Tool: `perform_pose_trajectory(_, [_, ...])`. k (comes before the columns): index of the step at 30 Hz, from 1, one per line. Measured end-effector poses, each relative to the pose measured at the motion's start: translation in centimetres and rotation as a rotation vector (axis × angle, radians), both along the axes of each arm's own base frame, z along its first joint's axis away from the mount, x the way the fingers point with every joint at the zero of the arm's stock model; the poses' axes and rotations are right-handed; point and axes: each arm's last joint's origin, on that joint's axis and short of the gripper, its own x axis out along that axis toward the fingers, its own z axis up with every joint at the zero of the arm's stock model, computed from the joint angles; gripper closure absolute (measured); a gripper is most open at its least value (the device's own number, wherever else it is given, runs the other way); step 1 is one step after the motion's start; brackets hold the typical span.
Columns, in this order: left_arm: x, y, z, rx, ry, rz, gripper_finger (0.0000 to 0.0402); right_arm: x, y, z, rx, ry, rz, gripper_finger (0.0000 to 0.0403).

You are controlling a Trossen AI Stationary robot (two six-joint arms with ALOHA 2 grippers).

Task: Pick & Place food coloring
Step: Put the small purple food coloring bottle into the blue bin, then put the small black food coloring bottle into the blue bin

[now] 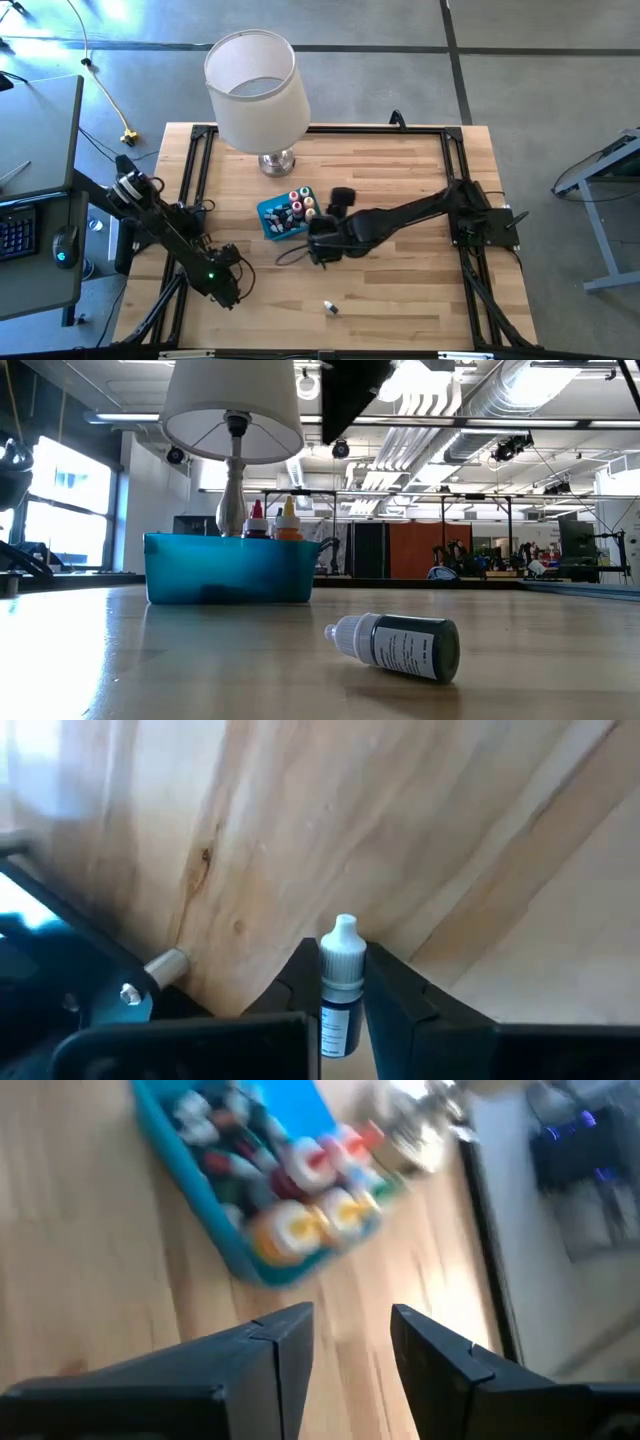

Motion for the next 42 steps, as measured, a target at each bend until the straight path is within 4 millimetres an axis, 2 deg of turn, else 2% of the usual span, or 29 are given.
perform_pose_trajectory(4, [1.3,-0.3,2.8,0.121,-0.086,0.007,0.0367,-3.0,1.0,1.5,-0.049,-0.011,-0.136,0.0274])
perform_pose_trajectory(7, [2.7,0.2,5.2,0.239,-0.144,-0.007,0.0365,-5.0,1.7,2.4,-0.102,-0.014,-0.186,0.0274])
perform_pose_trajectory(11, [6.0,1.8,7.7,0.371,-0.318,-0.038,0.0364,-6.8,2.7,3.1,-0.092,-0.003,-0.224,0.0274])
perform_pose_trajectory(14, [8.9,3.9,8.4,0.431,-0.457,0.018,0.0363,-7.6,3.6,3.3,-0.050,-0.005,-0.233,0.0274])
perform_pose_trajectory(18, [11.8,7.2,7.7,0.398,-0.486,0.036,0.0363,-8.1,5.0,3.2,-0.018,-0.025,-0.220,0.0274])
perform_pose_trajectory(22, [13.5,10.0,6.4,0.240,-0.474,0.039,0.0352,-8.7,6.2,1.8,0.013,-0.015,-0.219,0.0274])
perform_pose_trajectory(26, [14.0,12.0,5.8,0.195,-0.445,0.015,0.0312,-9.0,7.1,-0.9,0.038,0.019,-0.202,0.0274])
perform_pose_trajectory(29, [14.0,12.7,5.6,0.194,-0.428,0.003,0.0268,-9.1,7.4,-3.2,0.062,0.037,-0.188,0.0274])
perform_pose_trajectory(34, [13.9,12.6,5.7,0.149,-0.403,-0.031,0.0213,-8.6,6.8,-7.2,0.037,0.033,-0.101,0.0274])
perform_pose_trajectory(38, [13.8,11.9,7.6,-0.031,-0.296,-0.060,0.0203,-7.3,6.3,-9.4,0.173,-0.005,-0.045,0.0274])
perform_pose_trajectory(40, [13.5,11.8,9.3,-0.053,-0.227,-0.040,0.0202,-6.2,6.3,-9.4,0.301,-0.042,-0.014,0.0274])
perform_pose_trajectory(42, [13.0,11.7,11.2,-0.002,-0.179,-0.006,0.0202,-5.1,6.4,-8.8,0.431,-0.081,0.004,0.0274])
